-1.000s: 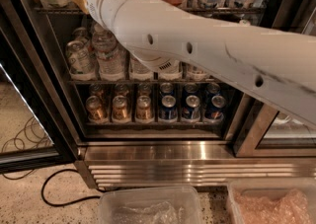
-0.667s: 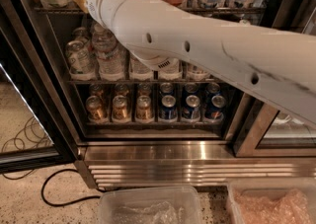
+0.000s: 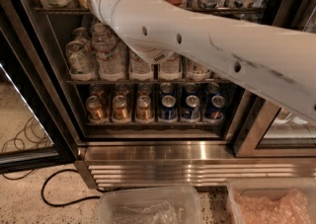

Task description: Pick coke can from top shelf of fridge

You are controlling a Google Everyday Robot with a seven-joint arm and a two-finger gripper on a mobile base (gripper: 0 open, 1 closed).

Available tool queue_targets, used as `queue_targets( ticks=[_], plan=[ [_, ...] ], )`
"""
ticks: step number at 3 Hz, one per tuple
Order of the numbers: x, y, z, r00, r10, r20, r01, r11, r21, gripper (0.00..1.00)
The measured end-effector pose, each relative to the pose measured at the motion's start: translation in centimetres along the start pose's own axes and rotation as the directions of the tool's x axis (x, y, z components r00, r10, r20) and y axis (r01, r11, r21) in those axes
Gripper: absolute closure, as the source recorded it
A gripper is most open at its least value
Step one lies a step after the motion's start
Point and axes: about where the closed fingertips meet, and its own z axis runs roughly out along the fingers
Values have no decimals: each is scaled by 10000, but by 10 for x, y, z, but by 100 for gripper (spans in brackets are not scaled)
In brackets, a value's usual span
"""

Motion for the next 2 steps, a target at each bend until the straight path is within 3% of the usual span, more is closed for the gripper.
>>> queue_targets(
  ticks=[2],
  plan=[
    [0, -1, 1, 10000, 10, 15, -10, 10000, 32, 84]
  ],
)
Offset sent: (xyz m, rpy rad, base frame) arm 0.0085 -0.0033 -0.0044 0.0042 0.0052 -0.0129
